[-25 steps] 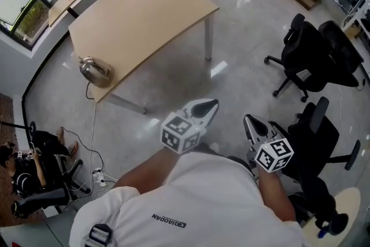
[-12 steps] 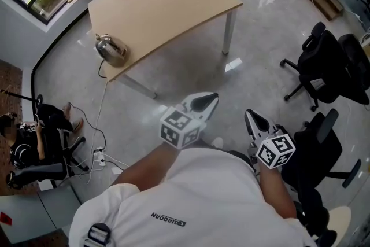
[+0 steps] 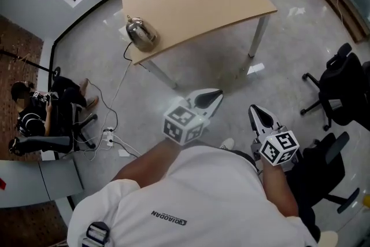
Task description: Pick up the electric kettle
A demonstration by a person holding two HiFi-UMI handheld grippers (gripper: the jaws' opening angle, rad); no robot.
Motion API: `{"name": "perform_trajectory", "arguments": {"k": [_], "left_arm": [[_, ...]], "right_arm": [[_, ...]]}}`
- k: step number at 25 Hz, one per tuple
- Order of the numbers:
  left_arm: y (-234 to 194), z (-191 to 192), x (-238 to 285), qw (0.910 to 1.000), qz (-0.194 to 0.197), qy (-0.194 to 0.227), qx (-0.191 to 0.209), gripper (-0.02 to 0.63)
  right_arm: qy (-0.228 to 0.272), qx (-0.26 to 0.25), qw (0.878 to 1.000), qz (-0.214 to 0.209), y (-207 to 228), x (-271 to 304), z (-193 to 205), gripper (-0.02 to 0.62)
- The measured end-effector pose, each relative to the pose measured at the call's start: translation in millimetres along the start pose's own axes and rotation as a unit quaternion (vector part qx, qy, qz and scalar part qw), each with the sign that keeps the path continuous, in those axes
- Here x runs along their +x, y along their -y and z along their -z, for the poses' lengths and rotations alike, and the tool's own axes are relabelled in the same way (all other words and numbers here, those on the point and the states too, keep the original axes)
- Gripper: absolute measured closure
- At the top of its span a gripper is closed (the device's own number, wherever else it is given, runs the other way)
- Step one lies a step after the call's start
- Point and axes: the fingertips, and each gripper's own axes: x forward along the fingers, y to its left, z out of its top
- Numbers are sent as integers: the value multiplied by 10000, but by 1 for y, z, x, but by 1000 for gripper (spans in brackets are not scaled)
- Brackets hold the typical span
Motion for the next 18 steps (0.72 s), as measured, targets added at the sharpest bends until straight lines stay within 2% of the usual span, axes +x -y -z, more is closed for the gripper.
{"name": "perform_trajectory", "arguments": {"k": [8, 18], "left_arm": [[-37, 8, -42, 9987, -458, 107, -200, 611], [-74, 7, -81, 9968, -690, 254, -304, 611]], "right_arm": [[-192, -145, 9989, -406, -32, 40, 4, 574], [-290, -269, 9975, -578, -65, 76, 3, 574]]}}
